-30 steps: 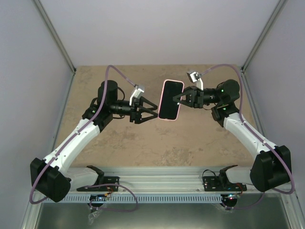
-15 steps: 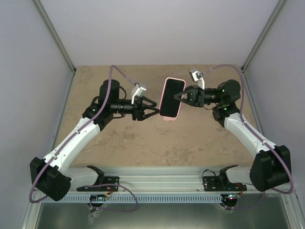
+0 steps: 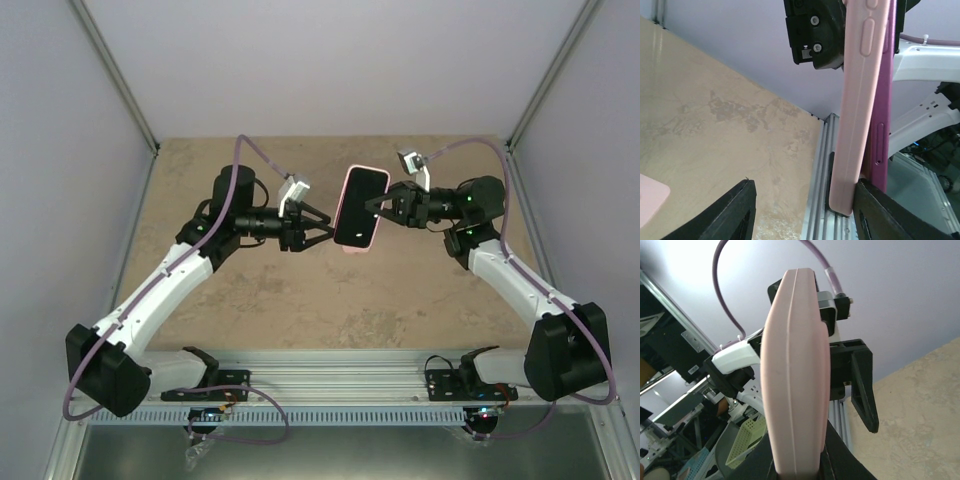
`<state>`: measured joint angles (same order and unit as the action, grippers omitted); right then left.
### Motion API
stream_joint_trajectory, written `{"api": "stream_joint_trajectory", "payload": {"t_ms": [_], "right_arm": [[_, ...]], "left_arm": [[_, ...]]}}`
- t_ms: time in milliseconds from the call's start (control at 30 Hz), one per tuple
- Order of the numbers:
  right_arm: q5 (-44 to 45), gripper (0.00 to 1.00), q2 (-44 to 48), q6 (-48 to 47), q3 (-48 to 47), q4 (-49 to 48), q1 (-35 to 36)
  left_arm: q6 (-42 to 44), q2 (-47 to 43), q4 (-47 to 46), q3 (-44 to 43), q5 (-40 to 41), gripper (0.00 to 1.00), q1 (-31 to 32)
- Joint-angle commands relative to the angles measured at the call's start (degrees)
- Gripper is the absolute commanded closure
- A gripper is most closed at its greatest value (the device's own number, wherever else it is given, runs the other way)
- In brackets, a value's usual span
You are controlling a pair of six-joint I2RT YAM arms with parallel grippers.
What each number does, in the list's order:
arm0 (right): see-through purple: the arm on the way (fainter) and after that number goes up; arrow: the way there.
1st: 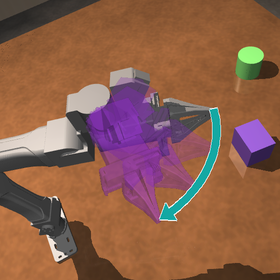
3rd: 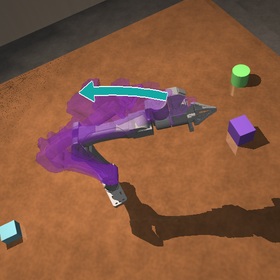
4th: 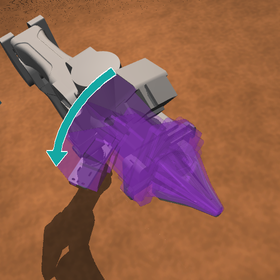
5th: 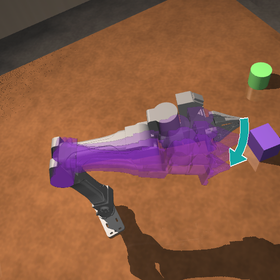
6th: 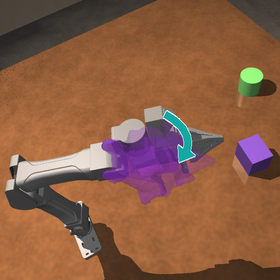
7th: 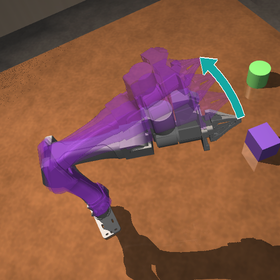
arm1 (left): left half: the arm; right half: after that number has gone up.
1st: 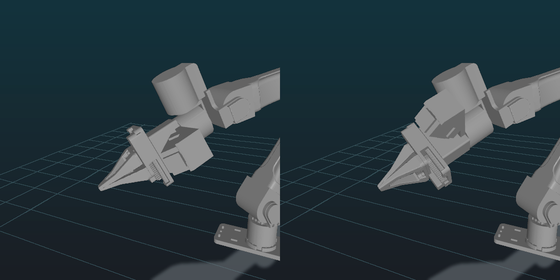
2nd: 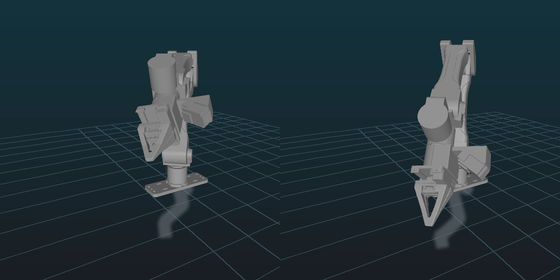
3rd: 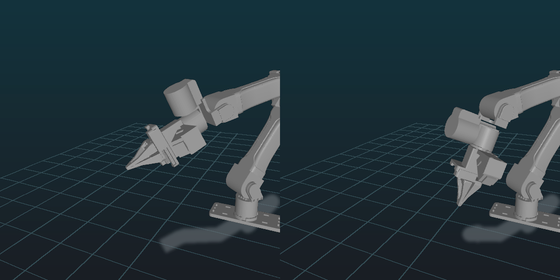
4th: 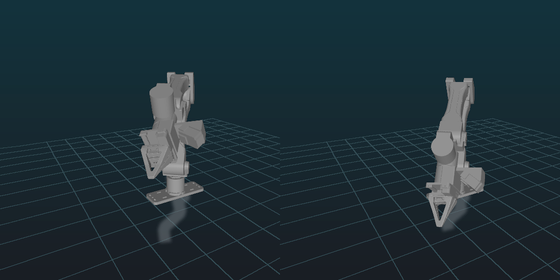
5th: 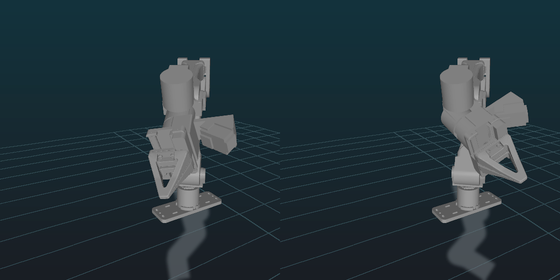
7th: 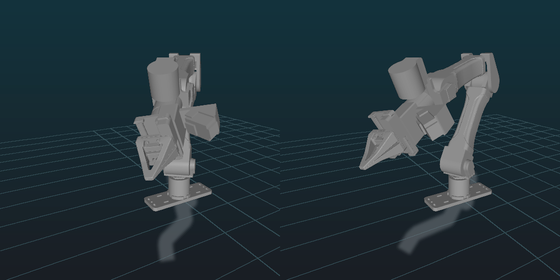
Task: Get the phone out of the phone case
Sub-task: Remove the phone case from the phone.
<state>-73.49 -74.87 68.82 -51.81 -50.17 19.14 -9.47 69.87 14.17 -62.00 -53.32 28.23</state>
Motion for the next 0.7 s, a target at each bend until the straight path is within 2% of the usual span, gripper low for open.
{"api": "stream_joint_trajectory", "payload": {"t_ms": [0,267,467,667], "right_arm": [[-7.39,0.99,2.19,2.86,-0.17,-7.88,5.35],[-9.61,0.99,2.69,-2.97,0.40,-1.58,7.51],[-10.35,0.99,2.74,-9.05,0.00,5.79,9.32],[-10.53,0.99,2.41,-20.95,-2.28,20.59,10.67]], "left_arm": [[-3.10,3.03,-2.46,-0.88,4.06,0.46,-0.72],[-6.20,3.05,-6.48,-2.00,-2.55,0.48,-0.98],[-5.31,3.43,-5.95,-3.17,-2.14,0.51,-1.06],[-4.86,3.75,-5.89,-4.26,-2.70,0.51,-0.90]]}}
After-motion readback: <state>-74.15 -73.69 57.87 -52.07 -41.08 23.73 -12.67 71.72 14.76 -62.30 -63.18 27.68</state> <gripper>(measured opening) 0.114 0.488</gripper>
